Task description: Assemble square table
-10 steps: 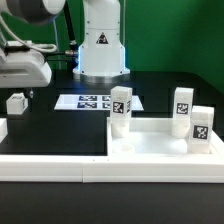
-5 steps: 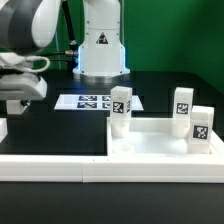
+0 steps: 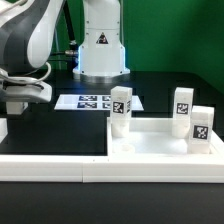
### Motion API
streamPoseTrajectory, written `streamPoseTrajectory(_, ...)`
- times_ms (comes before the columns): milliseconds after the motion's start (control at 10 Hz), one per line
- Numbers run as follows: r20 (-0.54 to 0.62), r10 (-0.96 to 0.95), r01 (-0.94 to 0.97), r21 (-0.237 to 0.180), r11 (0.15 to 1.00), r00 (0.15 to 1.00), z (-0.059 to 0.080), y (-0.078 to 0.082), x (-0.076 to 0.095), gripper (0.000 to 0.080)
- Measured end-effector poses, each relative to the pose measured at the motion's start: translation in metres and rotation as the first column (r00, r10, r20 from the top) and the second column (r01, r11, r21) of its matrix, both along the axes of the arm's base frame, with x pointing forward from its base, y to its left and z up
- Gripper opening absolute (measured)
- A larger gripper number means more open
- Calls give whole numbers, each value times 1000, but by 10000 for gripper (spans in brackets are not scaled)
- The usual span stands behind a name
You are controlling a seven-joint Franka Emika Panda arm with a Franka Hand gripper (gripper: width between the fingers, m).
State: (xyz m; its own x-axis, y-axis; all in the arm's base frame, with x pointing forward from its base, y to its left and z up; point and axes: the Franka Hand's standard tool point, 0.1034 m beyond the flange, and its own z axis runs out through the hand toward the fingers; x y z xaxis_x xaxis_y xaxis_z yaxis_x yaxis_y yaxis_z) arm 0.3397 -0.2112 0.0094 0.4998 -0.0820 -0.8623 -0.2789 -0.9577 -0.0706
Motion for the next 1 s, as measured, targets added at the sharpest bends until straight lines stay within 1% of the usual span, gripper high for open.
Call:
streamPoseTrajectory(100, 0, 0, 0, 0, 1000, 1000, 0, 0, 0, 601)
streamPoseTrajectory(200, 0, -1, 1, 0, 1000, 1000, 0, 0, 0, 601)
streamPoseTrajectory(300, 0, -1, 1, 0, 1000, 1000, 0, 0, 0, 426)
streamPoseTrajectory(400, 0, -1, 1, 0, 1000, 1000, 0, 0, 0, 426)
streamPoseTrajectory(500, 0, -1, 1, 0, 1000, 1000, 0, -1, 0, 285)
streamPoseTrajectory(1000, 0, -2, 2, 0, 1000, 1000, 0, -1, -1, 286)
